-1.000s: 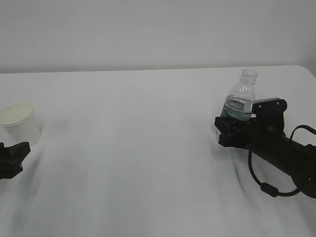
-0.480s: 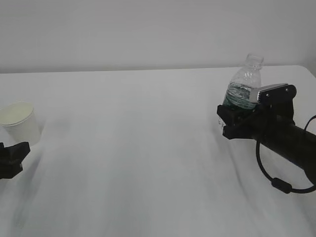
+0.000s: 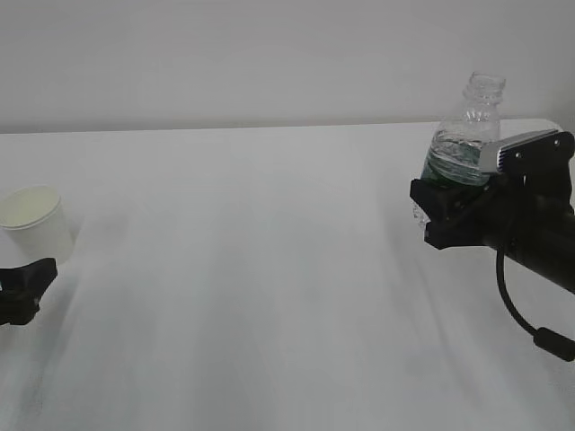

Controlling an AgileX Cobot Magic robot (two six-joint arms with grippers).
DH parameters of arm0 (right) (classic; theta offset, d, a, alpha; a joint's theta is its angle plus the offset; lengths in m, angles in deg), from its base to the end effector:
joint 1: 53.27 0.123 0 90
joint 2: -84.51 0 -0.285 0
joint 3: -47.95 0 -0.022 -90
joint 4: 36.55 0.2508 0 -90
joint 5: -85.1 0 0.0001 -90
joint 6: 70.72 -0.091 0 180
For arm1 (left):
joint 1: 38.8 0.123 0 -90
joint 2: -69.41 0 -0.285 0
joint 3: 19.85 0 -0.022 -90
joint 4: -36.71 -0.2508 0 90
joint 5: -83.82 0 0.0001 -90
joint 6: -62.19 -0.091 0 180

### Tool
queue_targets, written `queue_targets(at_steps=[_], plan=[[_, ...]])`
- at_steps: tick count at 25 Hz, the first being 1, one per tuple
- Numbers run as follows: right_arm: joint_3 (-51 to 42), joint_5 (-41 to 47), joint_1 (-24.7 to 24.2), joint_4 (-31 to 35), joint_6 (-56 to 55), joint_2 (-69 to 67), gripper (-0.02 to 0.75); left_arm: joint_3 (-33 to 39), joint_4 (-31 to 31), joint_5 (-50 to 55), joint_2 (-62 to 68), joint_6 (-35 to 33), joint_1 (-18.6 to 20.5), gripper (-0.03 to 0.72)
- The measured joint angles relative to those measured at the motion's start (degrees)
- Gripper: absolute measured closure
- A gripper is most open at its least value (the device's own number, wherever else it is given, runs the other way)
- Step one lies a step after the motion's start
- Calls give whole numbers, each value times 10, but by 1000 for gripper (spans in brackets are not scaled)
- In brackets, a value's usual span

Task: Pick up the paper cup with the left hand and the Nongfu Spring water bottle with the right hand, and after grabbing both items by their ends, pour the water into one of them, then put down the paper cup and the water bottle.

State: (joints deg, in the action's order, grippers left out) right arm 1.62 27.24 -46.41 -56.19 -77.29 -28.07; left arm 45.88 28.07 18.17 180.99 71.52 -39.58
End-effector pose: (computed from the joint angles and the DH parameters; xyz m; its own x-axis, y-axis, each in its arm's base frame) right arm 0.3000 0.0622 0.1409 -0.1878 -0.0930 -0.9778 -0.4050 0.9143 -0.0091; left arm 0.2220 -0.0155 0.1048 -0.3852 -0.0939 -0.9180 0.1024 0.9843 -0.1437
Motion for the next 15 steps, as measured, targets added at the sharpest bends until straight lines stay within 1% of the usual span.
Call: queue_targets(at_steps=[3,5,10,15], plan=[[-2,2,0,-6,0,16,364,0,12,0,0,-1,0,34],[-2,2,0,-7,0,19,364,0,30,0,0,-1,0,18],[-2,2,0,-16,0,20,364,-7,65,0,6,-2,0,10],[-2,2,1,-24,0,20,364,-49,65,0,56,-5,0,9]])
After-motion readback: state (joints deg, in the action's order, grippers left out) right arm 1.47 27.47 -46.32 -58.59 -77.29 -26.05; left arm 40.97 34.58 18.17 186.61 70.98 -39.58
